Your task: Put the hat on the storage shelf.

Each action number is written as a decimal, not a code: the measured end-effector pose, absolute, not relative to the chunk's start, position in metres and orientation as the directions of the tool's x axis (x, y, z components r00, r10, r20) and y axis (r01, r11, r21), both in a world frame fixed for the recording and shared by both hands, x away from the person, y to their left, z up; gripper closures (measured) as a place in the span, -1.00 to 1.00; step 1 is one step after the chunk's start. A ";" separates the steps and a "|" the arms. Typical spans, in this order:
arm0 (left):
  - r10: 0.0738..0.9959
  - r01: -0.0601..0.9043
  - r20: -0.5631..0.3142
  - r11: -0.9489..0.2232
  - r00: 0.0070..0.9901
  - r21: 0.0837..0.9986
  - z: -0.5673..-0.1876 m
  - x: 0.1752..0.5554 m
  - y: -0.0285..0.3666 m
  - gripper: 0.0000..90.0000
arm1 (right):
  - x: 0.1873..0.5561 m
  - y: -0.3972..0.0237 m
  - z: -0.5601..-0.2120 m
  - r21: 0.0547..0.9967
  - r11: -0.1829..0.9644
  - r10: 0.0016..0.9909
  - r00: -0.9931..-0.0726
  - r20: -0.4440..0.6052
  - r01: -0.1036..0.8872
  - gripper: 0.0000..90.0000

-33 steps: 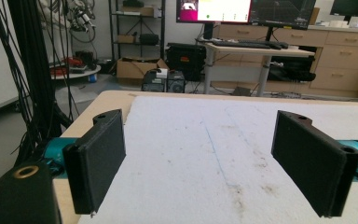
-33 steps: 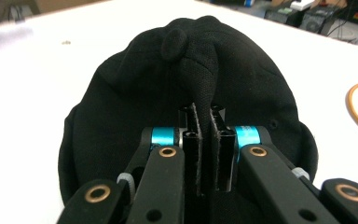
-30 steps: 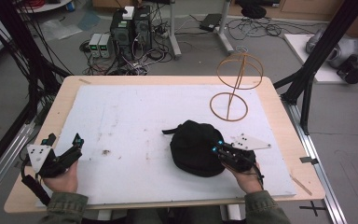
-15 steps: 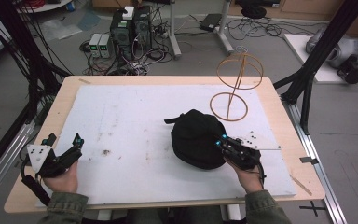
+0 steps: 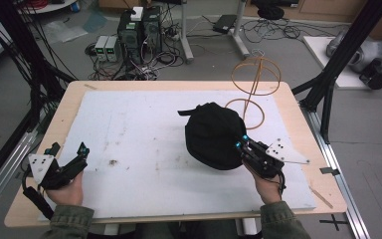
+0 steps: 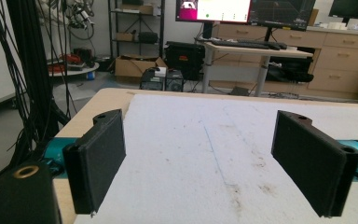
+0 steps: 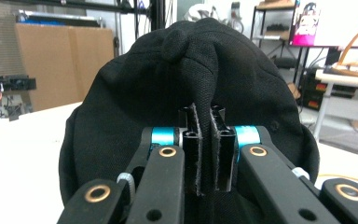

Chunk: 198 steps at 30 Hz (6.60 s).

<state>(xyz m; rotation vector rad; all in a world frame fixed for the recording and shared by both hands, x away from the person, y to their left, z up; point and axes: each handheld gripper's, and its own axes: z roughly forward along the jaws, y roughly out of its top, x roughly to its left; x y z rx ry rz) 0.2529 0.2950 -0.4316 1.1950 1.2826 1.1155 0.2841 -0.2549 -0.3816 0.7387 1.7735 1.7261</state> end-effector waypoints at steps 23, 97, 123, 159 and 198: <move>0.990 0.052 -0.140 0.140 -0.011 0.989 -0.432 0.252 0.302 -0.60 | 0.288 -0.262 -0.339 0.977 -0.079 0.816 -0.575 -0.049 -0.196 0.91; 0.989 0.064 -0.145 0.144 0.021 0.988 -0.434 0.253 0.296 -0.58 | 0.435 -0.286 -0.269 1.000 0.009 0.985 -0.171 -0.012 -0.019 0.91; 0.989 0.073 -0.143 0.140 0.040 0.987 -0.435 0.257 0.293 -0.56 | 0.445 -0.282 -0.268 0.984 0.044 0.987 -0.163 -0.015 0.171 0.77; 0.989 0.069 -0.142 0.139 0.043 0.988 -0.434 0.257 0.291 -0.56 | 0.416 -0.264 -0.281 0.994 0.047 0.991 -0.131 -0.033 0.099 -0.92; 0.991 0.065 -0.133 0.131 0.032 0.989 -0.434 0.258 0.292 -0.57 | 0.312 -0.294 -0.382 0.998 0.000 0.997 -0.071 0.004 0.057 -0.92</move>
